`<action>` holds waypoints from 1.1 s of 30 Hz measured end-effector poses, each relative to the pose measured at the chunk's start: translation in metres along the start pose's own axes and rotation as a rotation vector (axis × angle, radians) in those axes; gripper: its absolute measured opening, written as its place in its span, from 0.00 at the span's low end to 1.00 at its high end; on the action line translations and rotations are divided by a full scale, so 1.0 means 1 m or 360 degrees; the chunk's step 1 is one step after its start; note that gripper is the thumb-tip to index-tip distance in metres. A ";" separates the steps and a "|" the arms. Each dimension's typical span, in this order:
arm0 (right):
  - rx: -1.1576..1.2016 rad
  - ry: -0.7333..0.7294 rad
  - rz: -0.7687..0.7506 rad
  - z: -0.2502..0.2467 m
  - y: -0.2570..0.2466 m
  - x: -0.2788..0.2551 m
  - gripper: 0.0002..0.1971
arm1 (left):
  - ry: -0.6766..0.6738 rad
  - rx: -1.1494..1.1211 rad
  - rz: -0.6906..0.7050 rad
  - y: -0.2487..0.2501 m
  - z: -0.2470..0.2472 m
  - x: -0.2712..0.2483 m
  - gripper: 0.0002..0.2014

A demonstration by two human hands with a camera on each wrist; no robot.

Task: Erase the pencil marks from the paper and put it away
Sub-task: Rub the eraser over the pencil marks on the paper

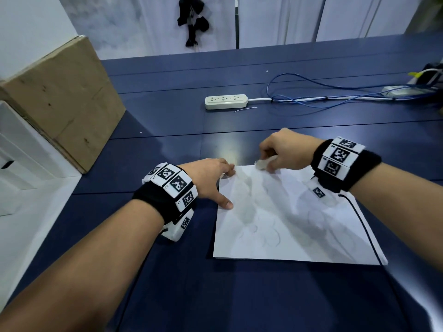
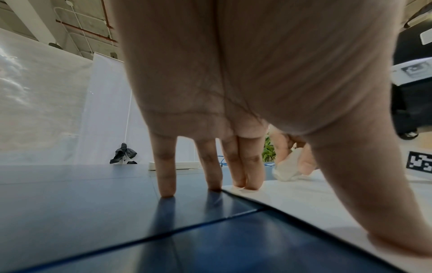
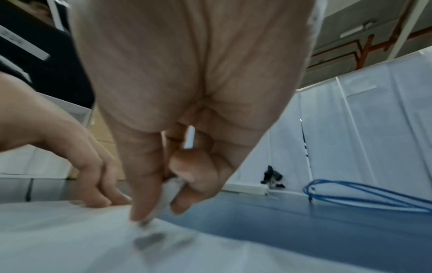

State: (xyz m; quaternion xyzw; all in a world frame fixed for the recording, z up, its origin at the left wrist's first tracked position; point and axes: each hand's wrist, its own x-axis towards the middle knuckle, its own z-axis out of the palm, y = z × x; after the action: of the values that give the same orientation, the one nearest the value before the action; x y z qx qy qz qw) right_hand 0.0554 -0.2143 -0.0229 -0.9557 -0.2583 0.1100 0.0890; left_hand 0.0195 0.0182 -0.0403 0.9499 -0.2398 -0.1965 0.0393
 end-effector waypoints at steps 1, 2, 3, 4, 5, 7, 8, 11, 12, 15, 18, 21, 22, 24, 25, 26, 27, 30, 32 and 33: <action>0.0022 -0.0050 -0.0049 0.002 -0.001 -0.006 0.08 | 0.0004 -0.0003 0.0004 -0.001 0.000 0.000 0.44; 0.0059 -0.0135 -0.0108 0.003 -0.003 -0.013 0.08 | 0.0007 -0.0010 0.0009 -0.001 0.001 0.000 0.44; 0.0111 -0.0249 -0.0159 0.003 -0.007 -0.021 0.08 | 0.0008 -0.0020 0.0010 -0.002 0.001 0.000 0.45; 0.0161 -0.0372 -0.0187 0.002 -0.009 -0.026 0.08 | 0.0012 -0.0029 0.0012 -0.002 0.002 0.000 0.45; 0.0197 -0.0476 -0.0191 0.001 -0.011 -0.028 0.08 | 0.0014 -0.0034 0.0012 -0.002 0.002 0.000 0.46; 0.0173 -0.0488 -0.0175 0.000 -0.010 -0.021 0.08 | 0.0011 -0.0032 0.0013 -0.001 0.001 0.000 0.45; 0.0111 -0.0398 -0.0150 -0.001 -0.008 -0.013 0.08 | 0.0012 -0.0030 0.0015 -0.001 0.001 0.000 0.45; 0.0042 -0.0089 0.0017 -0.004 0.001 0.002 0.08 | 0.0013 -0.0034 0.0016 -0.001 0.001 0.000 0.45; 0.0057 -0.0059 0.0032 -0.003 0.002 0.001 0.07 | 0.0013 -0.0034 0.0014 0.000 0.001 0.000 0.46; 0.0164 -0.0341 -0.0113 0.003 -0.005 -0.019 0.09 | 0.0006 -0.0035 0.0013 -0.001 0.001 0.000 0.45; 0.0155 -0.0603 -0.0210 0.008 -0.014 -0.030 0.08 | 0.0001 -0.0027 0.0011 -0.001 0.001 0.000 0.46; 0.0000 -0.0204 -0.0101 0.000 -0.005 -0.009 0.09 | -0.0002 -0.0019 0.0009 0.001 0.000 -0.001 0.46; -0.0024 -0.0097 -0.0025 -0.003 -0.001 -0.003 0.09 | 0.0000 -0.0022 0.0005 0.001 0.000 -0.001 0.47; -0.0035 -0.0020 0.0045 -0.004 0.002 -0.001 0.08 | 0.0004 -0.0028 0.0000 0.002 0.000 -0.001 0.48; -0.0019 -0.0048 0.0022 -0.002 0.002 -0.004 0.07 | 0.0003 -0.0032 -0.0003 0.001 0.000 -0.001 0.47; 0.0024 -0.0130 -0.0027 0.000 0.001 -0.010 0.07 | 0.0004 -0.0039 -0.0002 0.001 0.000 -0.001 0.47; 0.0104 -0.0265 -0.0075 0.002 -0.002 -0.018 0.08 | 0.0004 -0.0046 -0.0001 0.000 0.001 -0.001 0.46; 0.0295 -0.0558 -0.0146 0.006 -0.009 -0.029 0.07 | 0.0011 -0.0060 0.0001 -0.001 0.002 -0.001 0.47; 0.0238 -0.0412 -0.0105 0.004 -0.003 -0.020 0.06 | 0.0014 -0.0057 0.0011 0.000 0.002 -0.001 0.47; 0.0190 -0.0296 -0.0053 0.001 -0.001 -0.013 0.06 | 0.0015 -0.0056 0.0013 0.000 0.001 -0.001 0.47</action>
State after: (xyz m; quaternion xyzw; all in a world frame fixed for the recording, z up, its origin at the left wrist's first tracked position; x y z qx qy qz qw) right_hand 0.0438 -0.2202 -0.0215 -0.9299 -0.2743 0.2118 0.1233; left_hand 0.0181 0.0188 -0.0412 0.9490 -0.2401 -0.1960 0.0578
